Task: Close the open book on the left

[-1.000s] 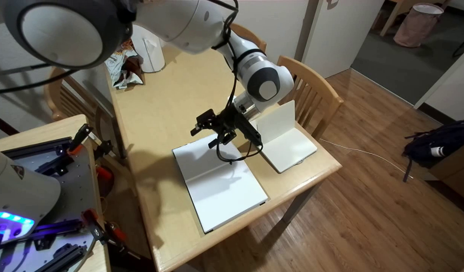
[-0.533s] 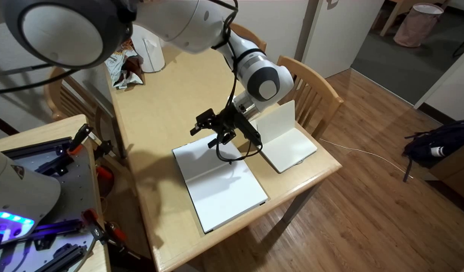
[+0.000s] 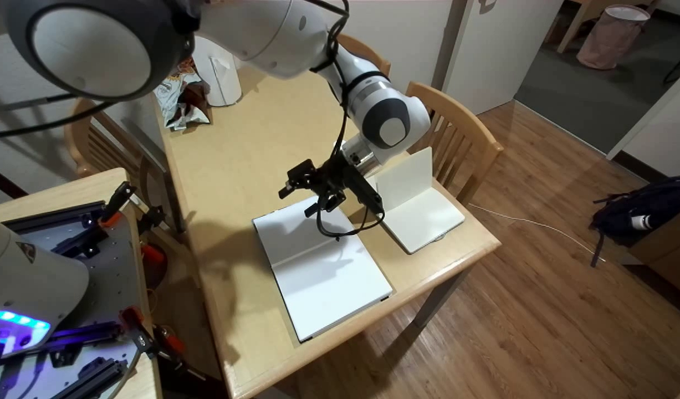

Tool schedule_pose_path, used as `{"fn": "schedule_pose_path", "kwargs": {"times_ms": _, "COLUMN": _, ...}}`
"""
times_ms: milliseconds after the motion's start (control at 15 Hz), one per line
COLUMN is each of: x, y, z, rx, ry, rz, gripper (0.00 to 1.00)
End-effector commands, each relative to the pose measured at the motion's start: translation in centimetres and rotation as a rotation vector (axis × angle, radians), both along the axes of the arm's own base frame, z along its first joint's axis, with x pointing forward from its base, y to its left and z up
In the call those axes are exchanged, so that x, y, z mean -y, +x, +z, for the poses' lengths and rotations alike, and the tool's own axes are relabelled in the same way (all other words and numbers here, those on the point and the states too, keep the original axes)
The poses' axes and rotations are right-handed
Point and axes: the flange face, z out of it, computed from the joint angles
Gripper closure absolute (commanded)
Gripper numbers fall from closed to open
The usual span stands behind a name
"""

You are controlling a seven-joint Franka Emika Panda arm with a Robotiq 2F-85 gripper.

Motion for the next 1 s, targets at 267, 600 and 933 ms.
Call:
{"fn": "schedule_pose_path", "kwargs": {"times_ms": 267, "x": 3.3, "y": 3.4, "z": -0.4, "rx": 0.021, "ry": 0.047, "rz": 0.178, "gripper": 0.0}}
{"fn": "schedule_pose_path", "kwargs": {"times_ms": 600, "x": 7.2, "y": 2.9, "z": -7.8, "rx": 0.045, "ry": 0.184, "rz": 0.335, "gripper": 0.0}}
{"fn": "schedule_pose_path", "kwargs": {"times_ms": 933, "x": 5.1, "y": 1.8, "z": -9.5, "rx": -0.006, "ry": 0.279, "rz": 0.411, "gripper": 0.0}}
